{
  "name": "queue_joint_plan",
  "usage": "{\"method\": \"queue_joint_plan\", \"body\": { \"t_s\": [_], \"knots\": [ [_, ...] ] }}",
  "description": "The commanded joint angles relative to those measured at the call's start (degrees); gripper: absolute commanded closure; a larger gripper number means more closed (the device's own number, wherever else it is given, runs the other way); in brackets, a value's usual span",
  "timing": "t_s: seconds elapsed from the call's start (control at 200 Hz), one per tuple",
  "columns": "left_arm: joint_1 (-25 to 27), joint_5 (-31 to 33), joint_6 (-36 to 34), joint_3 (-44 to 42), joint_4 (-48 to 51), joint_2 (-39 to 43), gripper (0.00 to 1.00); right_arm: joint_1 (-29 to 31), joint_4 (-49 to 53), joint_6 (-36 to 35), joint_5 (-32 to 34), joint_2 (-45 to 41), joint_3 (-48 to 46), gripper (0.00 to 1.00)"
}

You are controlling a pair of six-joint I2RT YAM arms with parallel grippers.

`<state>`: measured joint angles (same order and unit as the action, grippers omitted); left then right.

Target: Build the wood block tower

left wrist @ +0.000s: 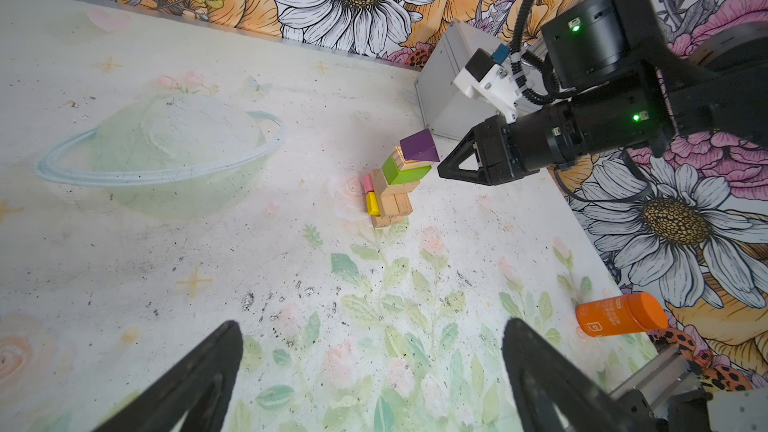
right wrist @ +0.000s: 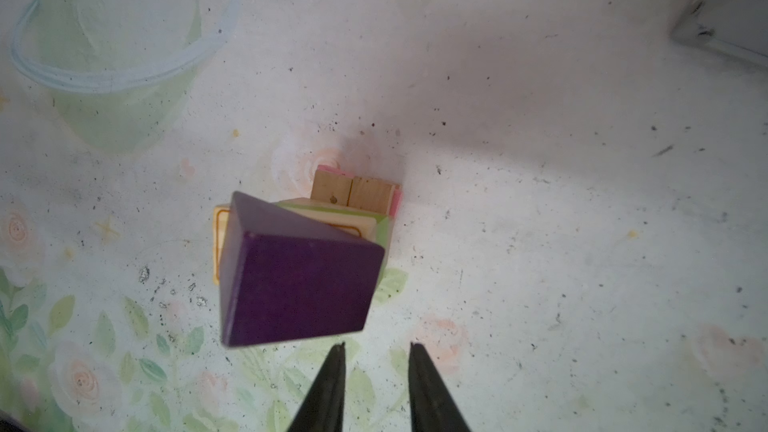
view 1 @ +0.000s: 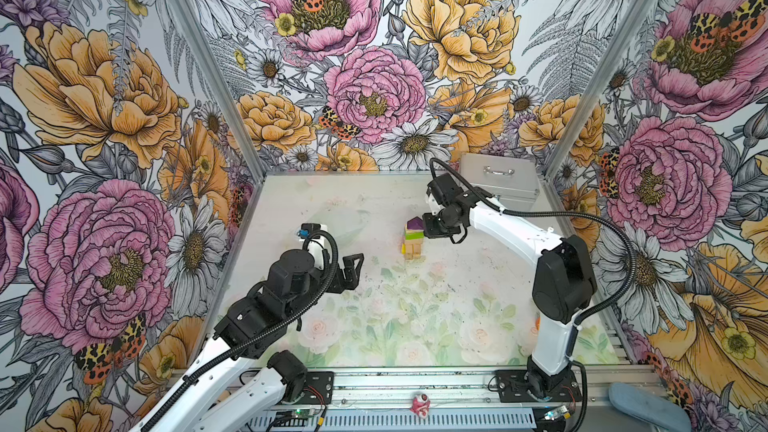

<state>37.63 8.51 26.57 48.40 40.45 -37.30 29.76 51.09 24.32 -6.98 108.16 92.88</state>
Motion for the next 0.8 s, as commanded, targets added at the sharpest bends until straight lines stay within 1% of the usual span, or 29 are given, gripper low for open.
{"method": "queue_joint_plan", "body": {
  "t_s": [0.0,0.796],
  "knots": [
    [-0.4,0.8,-0.7,0.5,-0.7,0.2,0.01,-0.4,-0.7,-1.2,0.0,0.3,2.0,0.71],
    [-0.4,0.7,-0.5,0.3,-0.7,0.3,0.01,-0.8,-0.5,-1.8,0.2,0.8,3.4,0.71]
  ]
}}
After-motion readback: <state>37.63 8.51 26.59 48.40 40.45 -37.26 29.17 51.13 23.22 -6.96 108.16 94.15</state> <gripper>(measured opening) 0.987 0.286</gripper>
